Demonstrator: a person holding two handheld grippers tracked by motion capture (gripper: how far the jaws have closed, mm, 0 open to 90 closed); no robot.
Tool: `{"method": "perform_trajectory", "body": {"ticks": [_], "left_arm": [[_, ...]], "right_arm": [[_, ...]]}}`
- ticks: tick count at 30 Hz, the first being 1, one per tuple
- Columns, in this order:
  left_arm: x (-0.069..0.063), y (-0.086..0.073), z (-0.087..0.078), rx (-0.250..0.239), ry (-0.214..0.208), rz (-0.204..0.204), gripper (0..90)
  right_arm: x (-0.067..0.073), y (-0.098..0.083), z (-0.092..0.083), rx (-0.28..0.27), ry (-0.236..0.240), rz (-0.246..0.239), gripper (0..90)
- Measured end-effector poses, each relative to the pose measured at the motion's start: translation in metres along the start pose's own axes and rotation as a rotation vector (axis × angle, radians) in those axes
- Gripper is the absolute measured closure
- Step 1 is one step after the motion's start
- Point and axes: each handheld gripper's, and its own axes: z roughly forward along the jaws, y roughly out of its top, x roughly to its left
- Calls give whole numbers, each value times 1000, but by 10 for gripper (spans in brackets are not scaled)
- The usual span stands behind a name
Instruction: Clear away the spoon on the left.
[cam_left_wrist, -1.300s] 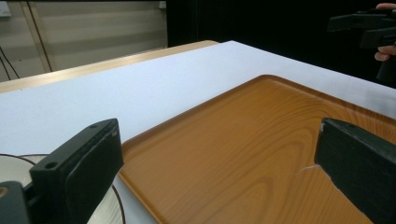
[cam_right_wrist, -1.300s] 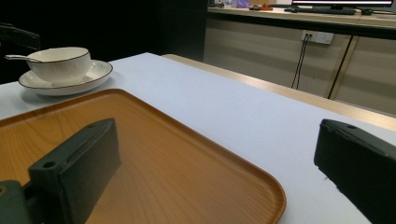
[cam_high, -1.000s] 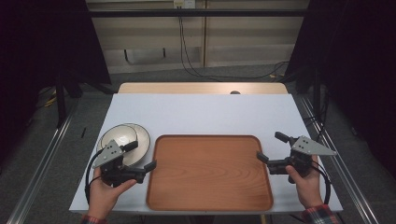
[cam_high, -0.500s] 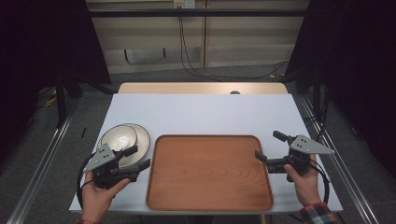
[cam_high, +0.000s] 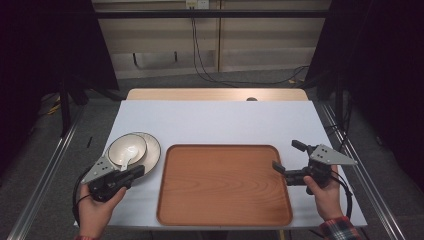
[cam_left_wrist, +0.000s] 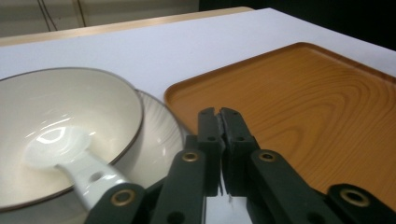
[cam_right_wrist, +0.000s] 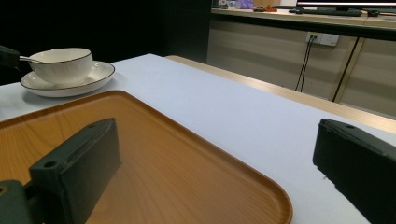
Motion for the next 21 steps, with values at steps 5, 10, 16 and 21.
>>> {"method": "perform_trajectory", "body": {"ticks": [5,10,16,21], "left_arm": [[7,-4,-3,18,16,-14,900],[11,-7,-5,27,25,-30,900],[17,-8,-10,18,38,-59,900],[20,-7,-13,14,55,-55,900]], "right_arm": [[0,0,1,-1,7,0,6],[-1,1,1,-6,7,2,6],[-1,0,2,-9,12,2,6],[-1,1,2,-12,16,-2,6]]}}
